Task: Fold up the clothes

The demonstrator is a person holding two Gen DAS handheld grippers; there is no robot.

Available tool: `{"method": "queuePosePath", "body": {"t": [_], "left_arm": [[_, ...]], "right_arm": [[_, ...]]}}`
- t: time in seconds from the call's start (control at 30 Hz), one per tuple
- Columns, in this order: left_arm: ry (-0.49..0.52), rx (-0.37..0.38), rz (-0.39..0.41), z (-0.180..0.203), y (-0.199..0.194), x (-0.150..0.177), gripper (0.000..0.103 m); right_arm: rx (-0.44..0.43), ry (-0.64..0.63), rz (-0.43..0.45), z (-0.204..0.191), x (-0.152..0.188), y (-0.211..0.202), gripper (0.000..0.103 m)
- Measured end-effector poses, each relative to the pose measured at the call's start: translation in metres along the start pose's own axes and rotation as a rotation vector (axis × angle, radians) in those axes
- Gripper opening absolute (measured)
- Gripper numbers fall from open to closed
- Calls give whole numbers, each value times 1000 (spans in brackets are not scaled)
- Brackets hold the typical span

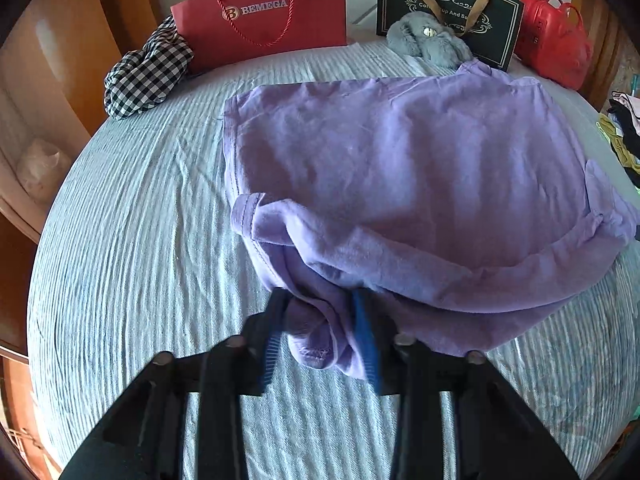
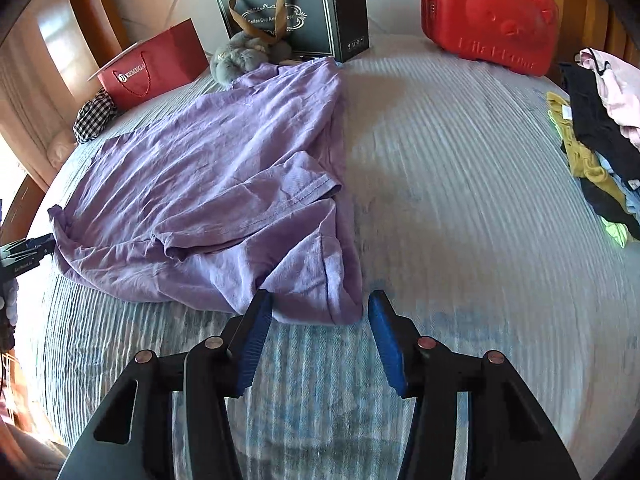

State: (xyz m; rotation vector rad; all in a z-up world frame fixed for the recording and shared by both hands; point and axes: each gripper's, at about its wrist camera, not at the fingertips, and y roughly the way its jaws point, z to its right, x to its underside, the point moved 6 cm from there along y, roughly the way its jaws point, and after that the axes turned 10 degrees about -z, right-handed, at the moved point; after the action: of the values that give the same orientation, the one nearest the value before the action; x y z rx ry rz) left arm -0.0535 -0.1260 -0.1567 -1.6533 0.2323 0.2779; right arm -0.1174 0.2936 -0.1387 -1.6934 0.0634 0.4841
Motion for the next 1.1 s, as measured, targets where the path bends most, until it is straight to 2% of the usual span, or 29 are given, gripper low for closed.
{"method": "queuePosePath", "body": {"t": [0.07,0.1,0.2,0.23,0.27,0.3,0.37,0.4,0.47,0.6,0.7,0.83,0.87,0.9,0.93,1.1], "left_arm": [[3,-45,-30,1,-4,5,11],[2,-55,-40,-1,-7,9,10],[-38,3,-72,-14,-25,29,10],[-47,31,-93,-16,-26,37,10],[-56,58,-114,-18,-28,45,10],[-58,68,-147,-18,-24,52,15],[-52,50,-187,-21,-12,61,28],[-62,58,-183,-24,-13,63,35],[-101,96,-158,-32,-27,62,35],[-99,61,-33,-48,-66,48,46],[-91,55,-3,-48,-68,33,47],[-87,54,-32,-34,-42,18,47],[-92,59,-40,-31,-36,17,47],[-94,68,-44,-28,-32,15,47],[-98,80,-48,-26,-28,16,47],[-101,102,-75,-20,-16,13,47]], "right_arm": [[24,-12,-25,-2,-4,6,3],[37,-18,-38,-3,-6,8,3],[77,21,10,12,-2,-24,3],[67,54,-2,22,3,-30,3],[52,68,-53,28,10,-25,3],[37,80,-107,35,17,-20,5],[55,88,-130,41,26,-17,13],[65,91,-140,45,30,-16,16],[85,98,-160,51,39,-14,28],[29,87,-45,50,26,-50,28],[-8,44,-11,35,8,-57,28],[-40,22,-15,16,-8,-45,29],[-45,17,-23,13,-11,-42,35],[-49,15,-30,11,-13,-38,46],[-50,14,-39,8,-15,-33,51],[-54,0,-69,1,-28,-13,54]]}}
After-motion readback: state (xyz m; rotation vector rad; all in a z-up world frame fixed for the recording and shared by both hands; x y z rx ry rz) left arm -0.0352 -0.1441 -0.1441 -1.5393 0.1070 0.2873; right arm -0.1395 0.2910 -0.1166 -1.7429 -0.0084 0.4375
